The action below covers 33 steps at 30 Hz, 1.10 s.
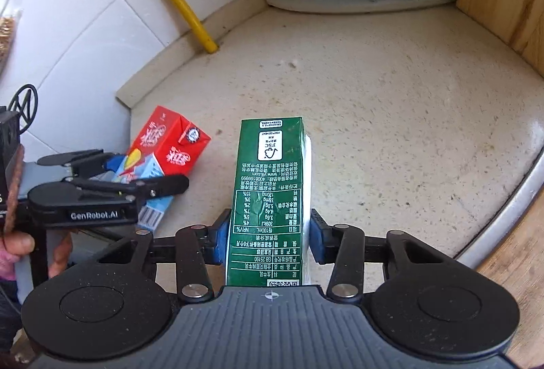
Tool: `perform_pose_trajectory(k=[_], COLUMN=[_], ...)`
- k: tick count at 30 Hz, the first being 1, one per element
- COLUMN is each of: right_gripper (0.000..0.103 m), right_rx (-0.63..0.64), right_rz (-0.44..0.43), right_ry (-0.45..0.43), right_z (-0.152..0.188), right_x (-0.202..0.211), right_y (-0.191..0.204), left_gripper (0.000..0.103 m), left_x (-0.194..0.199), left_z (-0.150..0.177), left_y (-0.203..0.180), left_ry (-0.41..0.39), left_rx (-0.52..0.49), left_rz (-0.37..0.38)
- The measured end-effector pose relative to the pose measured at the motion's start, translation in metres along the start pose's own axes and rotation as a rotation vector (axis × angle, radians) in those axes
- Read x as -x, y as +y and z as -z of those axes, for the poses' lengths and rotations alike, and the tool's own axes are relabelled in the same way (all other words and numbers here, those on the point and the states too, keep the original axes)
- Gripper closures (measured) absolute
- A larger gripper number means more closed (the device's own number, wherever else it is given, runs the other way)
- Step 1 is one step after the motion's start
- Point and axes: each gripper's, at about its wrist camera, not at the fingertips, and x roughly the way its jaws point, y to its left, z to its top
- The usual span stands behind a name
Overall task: Collect trash
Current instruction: 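Carry both cartons down over the black bin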
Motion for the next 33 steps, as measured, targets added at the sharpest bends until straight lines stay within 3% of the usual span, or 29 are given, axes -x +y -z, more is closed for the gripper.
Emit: perform_pose_trajectory(k=[17,33], right_gripper=[0.051,0.051], right_rx=[0.080,0.260], right_rz=[-0.006,-0.122], right_ry=[-0.059,-0.015], right_z=[-0.009,-0.016], right_x=[0.002,-0.040], right_y=[0.079,0.202], left_gripper=[0.040,0.039], left_x=[0.057,0.116], left_z=[0.019,0.073], left_y=[0.045,0.133], left_ry=[-0.085,-0.130], left_rx=[0.018,0.152], left_rz=[-0.042,-0.189])
